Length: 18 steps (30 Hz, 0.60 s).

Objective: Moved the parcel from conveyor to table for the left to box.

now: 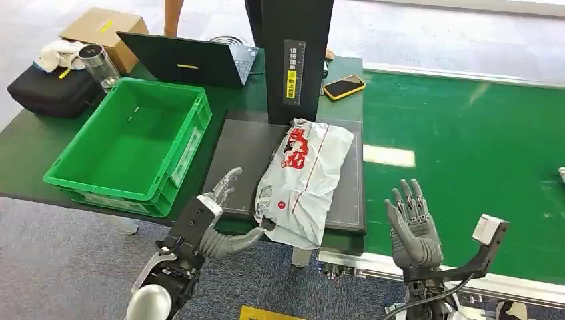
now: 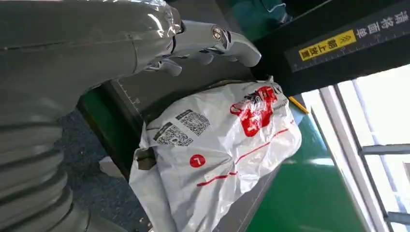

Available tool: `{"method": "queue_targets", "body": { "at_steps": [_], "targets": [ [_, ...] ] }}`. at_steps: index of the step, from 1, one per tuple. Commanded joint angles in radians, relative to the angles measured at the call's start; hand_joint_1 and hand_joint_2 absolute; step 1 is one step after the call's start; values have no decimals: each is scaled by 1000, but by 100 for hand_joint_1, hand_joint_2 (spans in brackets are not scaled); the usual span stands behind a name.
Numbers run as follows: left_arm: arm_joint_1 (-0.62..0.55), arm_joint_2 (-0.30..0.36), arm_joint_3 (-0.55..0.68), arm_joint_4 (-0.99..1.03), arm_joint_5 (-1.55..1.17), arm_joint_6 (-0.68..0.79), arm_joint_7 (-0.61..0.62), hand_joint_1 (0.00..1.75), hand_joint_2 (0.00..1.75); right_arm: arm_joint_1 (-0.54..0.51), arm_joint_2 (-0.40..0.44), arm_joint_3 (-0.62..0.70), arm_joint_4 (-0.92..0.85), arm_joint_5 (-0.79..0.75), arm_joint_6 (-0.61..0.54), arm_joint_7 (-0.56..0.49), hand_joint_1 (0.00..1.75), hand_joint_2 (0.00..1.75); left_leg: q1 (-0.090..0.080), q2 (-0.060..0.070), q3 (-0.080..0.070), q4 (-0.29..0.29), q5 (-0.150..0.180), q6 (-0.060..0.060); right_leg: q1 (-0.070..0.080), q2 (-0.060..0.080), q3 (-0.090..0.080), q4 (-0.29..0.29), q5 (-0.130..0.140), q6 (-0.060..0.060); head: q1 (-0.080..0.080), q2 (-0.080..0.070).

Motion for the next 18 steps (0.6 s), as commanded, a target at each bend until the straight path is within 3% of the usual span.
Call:
{"method": "queue_targets", "body": {
  "at_steps": [1,18],
  "targets": [
    [28,0,17,-41,-7,-2,21,0,175,79,34,-139,-20,142,1,40,0,175,1,-2,3,-1,0,-1,1,-2,4,-2,-1,-1,0,0],
    [32,-5,12,-48,-13,-22,34,0,175,122,58,-157,-121,172,118,70,0,175,0,0,3,-1,-1,-1,0,0,3,-1,-1,-2,0,0]
  ]
}}
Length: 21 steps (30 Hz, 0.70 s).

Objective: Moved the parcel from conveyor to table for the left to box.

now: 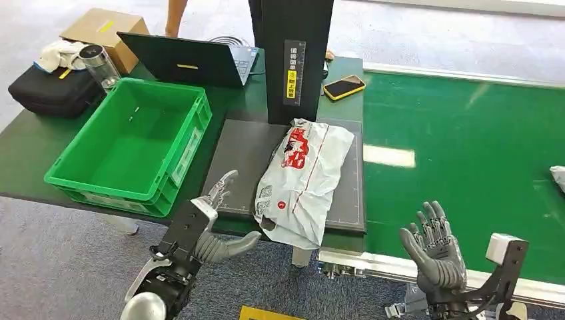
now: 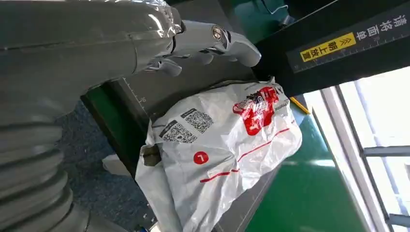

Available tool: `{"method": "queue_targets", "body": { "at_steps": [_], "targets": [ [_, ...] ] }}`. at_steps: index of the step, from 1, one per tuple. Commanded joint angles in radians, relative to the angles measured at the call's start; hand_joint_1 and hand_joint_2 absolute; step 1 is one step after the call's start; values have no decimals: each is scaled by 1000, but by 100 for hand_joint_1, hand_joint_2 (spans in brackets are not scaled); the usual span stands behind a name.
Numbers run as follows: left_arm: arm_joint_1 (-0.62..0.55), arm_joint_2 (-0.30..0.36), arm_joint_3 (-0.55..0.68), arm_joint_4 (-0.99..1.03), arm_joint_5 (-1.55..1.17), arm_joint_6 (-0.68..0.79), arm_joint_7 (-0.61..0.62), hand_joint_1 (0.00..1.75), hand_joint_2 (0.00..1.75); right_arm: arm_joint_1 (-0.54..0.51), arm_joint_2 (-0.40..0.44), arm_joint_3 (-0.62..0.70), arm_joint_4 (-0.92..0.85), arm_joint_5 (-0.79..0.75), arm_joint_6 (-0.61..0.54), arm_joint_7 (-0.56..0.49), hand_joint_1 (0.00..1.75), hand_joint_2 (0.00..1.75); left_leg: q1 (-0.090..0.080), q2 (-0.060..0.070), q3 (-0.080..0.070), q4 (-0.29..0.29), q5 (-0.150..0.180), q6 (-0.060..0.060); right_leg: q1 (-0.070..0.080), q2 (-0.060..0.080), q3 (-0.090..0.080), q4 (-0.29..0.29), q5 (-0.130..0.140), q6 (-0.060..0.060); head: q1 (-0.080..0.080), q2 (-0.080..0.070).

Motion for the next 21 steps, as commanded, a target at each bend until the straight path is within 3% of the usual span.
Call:
{"method": "queue_targets", "body": {
  "at_steps": [1,13,21],
  "targets": [
    [-6,1,3,9,-4,-8,9,0,175,5,41,-28,-27,12,25,14,0,175,1,0,4,-2,0,-1,1,0,4,-2,-1,-2,0,0],
    [-80,-41,-186,244,-90,-54,35,0,175,-67,20,42,75,-4,47,26,0,175,1,1,6,-4,1,0,1,1,6,-5,1,-2,0,0],
    [-181,-57,-254,395,-259,32,35,0,175,-70,9,51,84,-16,44,25,0,175,0,-2,5,-4,1,-1,0,-1,6,-4,1,-2,0,0]
  ]
}}
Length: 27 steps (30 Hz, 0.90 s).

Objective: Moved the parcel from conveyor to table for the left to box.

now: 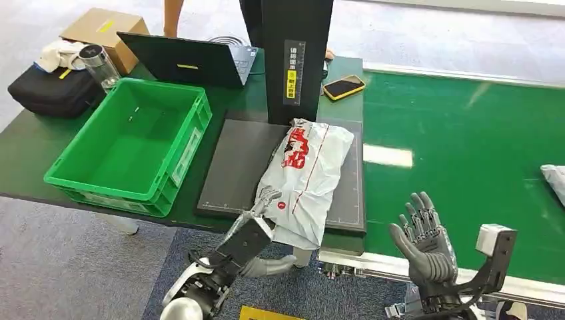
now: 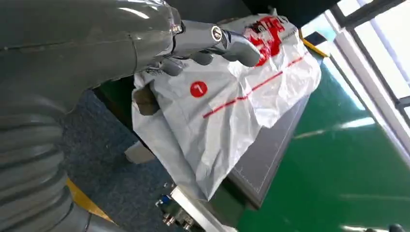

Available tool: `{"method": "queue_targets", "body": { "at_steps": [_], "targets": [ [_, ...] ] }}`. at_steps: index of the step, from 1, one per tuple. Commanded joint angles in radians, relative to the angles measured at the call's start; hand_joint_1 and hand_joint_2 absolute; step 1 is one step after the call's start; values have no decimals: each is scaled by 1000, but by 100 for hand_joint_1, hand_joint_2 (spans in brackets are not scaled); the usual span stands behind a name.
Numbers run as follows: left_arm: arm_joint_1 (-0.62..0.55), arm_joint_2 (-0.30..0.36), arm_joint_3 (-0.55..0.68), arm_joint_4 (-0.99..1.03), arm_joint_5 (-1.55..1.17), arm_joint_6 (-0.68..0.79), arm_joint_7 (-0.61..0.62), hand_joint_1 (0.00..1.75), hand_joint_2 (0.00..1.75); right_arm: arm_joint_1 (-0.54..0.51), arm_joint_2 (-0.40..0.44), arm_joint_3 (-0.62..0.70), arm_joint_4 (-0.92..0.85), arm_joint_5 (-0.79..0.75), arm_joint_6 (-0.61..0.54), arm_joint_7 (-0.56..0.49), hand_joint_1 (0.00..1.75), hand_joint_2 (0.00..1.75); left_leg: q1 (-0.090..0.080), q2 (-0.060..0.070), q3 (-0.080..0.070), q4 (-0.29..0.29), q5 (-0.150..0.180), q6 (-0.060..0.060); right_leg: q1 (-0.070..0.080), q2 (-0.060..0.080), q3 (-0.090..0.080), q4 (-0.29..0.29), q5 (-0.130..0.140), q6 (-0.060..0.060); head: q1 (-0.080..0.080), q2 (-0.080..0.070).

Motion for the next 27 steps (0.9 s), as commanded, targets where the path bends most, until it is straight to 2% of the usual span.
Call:
{"method": "queue_targets", "body": {
  "at_steps": [1,12,20,27],
  "targets": [
    [-146,-14,-114,270,-143,71,8,0,175,-38,-14,34,83,-15,-5,-1,0,175,0,-1,3,-2,1,0,1,-1,3,-2,0,-1,0,0],
    [-237,-4,-137,369,-240,133,-1,0,175,-70,-39,66,136,-31,-6,-24,0,175,1,0,4,-3,1,-1,1,0,5,-4,1,-2,0,0],
    [-274,-7,-185,421,-310,130,-12,0,175,-140,-51,98,204,-33,-5,-26,0,175,1,2,5,-3,1,-1,1,3,5,-4,2,-2,0,0],
    [-287,28,-173,308,-276,135,-18,0,175,-128,-56,92,197,-40,-5,-31,0,175,1,0,2,-1,1,-1,1,0,2,-2,0,-1,0,0]
  ]
}}
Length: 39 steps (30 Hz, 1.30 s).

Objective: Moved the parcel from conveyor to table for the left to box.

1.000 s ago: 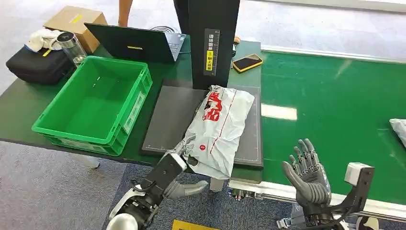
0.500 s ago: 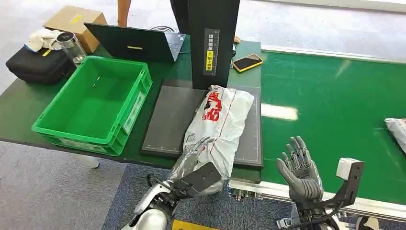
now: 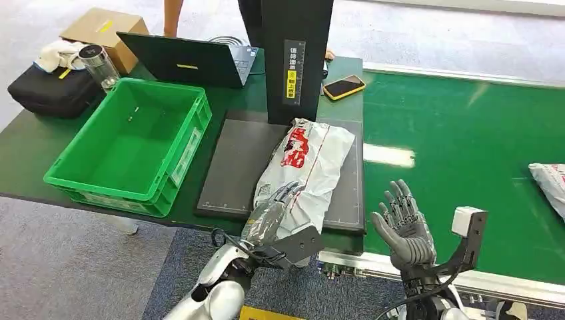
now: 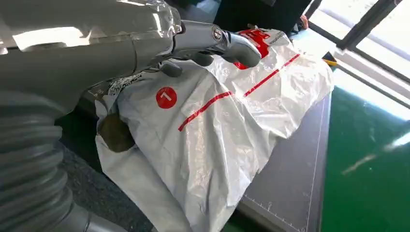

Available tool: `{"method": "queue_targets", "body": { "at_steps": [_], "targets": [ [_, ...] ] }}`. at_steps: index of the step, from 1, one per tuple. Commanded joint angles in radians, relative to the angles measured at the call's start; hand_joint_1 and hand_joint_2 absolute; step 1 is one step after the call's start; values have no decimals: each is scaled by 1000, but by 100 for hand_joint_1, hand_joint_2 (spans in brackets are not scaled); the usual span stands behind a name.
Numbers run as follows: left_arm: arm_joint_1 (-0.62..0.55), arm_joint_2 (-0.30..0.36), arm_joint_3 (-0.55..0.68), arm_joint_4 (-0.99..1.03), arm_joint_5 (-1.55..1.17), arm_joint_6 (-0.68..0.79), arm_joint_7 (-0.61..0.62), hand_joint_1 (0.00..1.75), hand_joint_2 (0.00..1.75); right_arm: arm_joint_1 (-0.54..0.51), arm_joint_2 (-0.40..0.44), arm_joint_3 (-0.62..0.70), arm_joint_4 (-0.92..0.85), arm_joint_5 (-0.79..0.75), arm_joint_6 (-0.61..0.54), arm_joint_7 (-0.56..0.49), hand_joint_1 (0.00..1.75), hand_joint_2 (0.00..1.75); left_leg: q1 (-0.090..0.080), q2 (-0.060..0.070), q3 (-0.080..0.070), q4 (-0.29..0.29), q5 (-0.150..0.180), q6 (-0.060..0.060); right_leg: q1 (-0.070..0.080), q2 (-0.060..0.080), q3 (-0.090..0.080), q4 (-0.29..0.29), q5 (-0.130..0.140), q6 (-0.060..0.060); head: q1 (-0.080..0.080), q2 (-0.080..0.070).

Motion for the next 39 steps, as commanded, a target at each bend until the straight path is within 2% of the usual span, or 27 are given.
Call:
{"method": "queue_targets", "body": {
  "at_steps": [1,11,21,26,29,35,39],
  "targets": [
    [-69,44,-37,-15,27,-2,-1,0,175,-29,-32,16,80,-12,-5,-7,0,175,1,0,3,-1,0,-1,1,0,3,-2,0,-2,0,0],
    [-46,63,-42,-110,218,-149,-41,0,175,-20,-46,26,78,-25,-8,-6,0,175,1,1,2,-1,0,-1,1,1,2,-2,0,-1,0,0],
    [-63,72,-60,-126,225,-142,-34,0,175,-3,-43,25,56,-28,-14,-5,0,175,1,0,2,-1,0,-1,1,0,2,-2,0,-1,0,0],
    [-97,48,-86,-21,227,-140,-16,0,175,-3,-38,25,50,-27,-18,0,0,175,1,-1,3,-2,0,-1,1,0,4,-2,0,-2,0,0],
    [-124,25,-97,63,194,-85,-20,0,175,-5,-35,26,52,-27,-20,3,0,175,1,-1,5,-3,0,-1,1,0,5,-3,0,-2,0,0],
    [-146,19,-96,75,144,-31,-1,0,175,5,-40,25,46,-26,-19,2,0,175,1,-2,4,-2,0,-1,1,-1,4,-2,0,-2,0,0],
    [-156,-4,-132,159,76,-11,3,0,175,-14,-50,43,65,-27,-19,2,0,175,0,-1,2,-1,0,0,0,-1,3,-2,0,-1,0,0]
  ]
}}
